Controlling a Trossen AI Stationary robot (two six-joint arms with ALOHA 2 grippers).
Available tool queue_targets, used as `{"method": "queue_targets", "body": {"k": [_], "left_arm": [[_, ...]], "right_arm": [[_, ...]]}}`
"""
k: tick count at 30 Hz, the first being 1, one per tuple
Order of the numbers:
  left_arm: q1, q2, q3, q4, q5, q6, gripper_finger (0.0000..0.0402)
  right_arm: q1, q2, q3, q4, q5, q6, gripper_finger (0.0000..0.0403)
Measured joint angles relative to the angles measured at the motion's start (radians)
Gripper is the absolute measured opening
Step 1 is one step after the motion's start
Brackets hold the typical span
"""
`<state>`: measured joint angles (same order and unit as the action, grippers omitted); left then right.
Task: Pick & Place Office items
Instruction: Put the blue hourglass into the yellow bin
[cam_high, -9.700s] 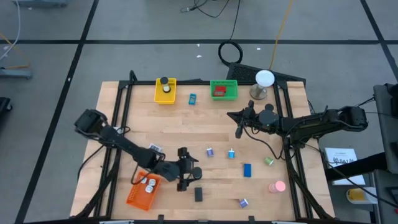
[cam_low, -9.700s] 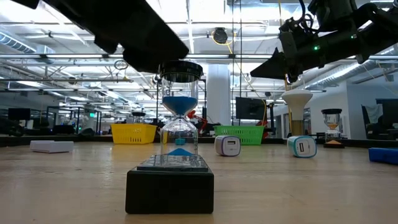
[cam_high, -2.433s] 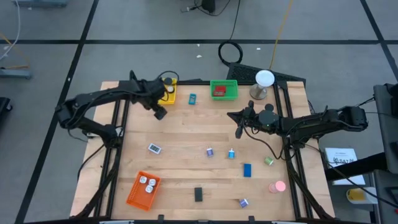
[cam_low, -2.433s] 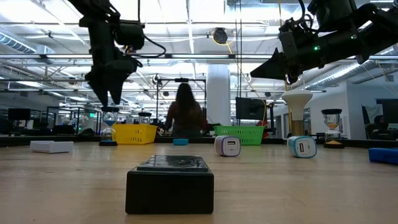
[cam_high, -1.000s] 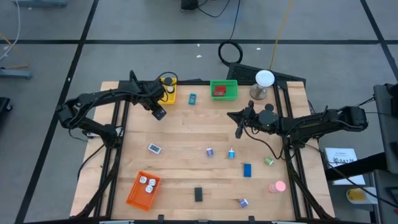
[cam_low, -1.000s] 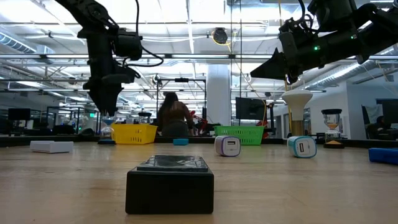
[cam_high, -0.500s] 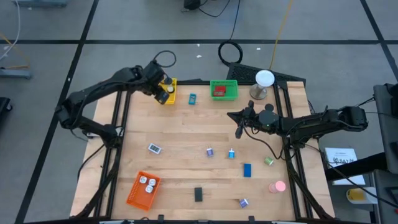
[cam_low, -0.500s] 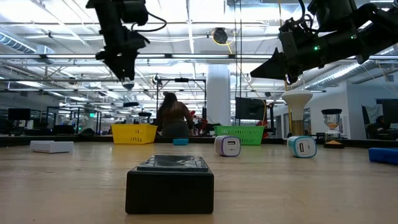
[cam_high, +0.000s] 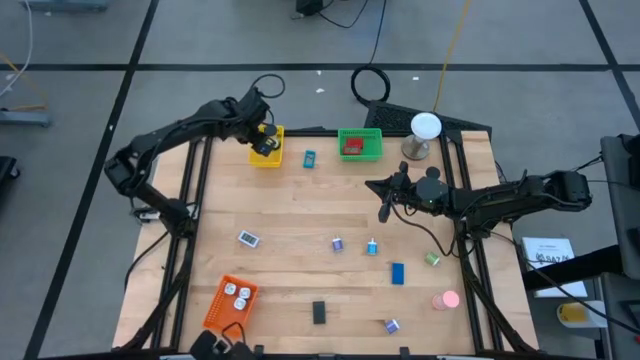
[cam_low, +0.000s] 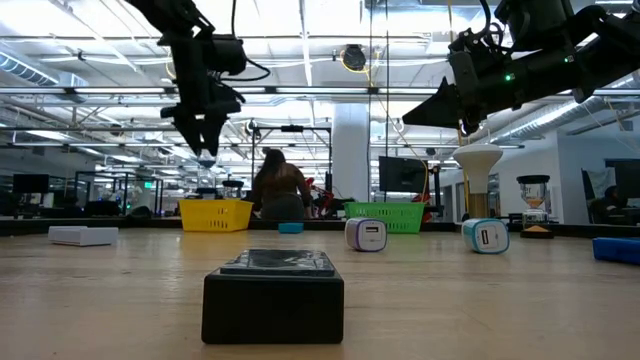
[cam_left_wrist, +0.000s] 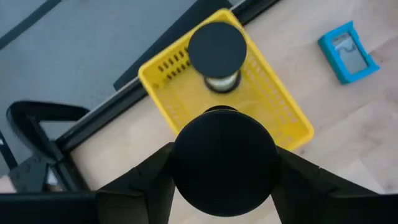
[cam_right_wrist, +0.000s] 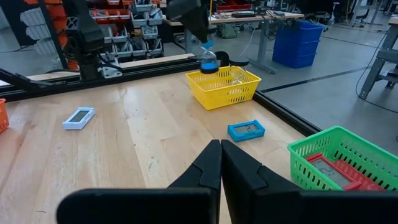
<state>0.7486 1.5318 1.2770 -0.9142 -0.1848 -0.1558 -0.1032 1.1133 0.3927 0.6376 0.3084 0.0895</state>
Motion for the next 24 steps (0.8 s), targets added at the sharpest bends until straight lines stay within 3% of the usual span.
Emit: {"method": "queue_targets", "body": {"k": [4,13,18,24], "left_arm": [[0.004,0.036,0.0,0.016,0.0,0.004,0.023],[0.028,0.089,-0.001,0.074,-0.023,0.012,0.0213],[0.047,0.087,-0.001,0.073,-0.026,-0.003,0.0238],[0.054,0.087,-0.056,0.133,-0.027,-0.003,0.0211]], "right_arm": [[0.0,0.0,0.0,0.0,0.0,0.0,0.0002],[0.0,0.0,0.0,0.0,0.0,0.0,0.0002],[0.0,0.0,0.0,0.0,0.0,0.0,0.0002],[0.0,0.0,0.0,0.0,0.0,0.0,0.0002]]}}
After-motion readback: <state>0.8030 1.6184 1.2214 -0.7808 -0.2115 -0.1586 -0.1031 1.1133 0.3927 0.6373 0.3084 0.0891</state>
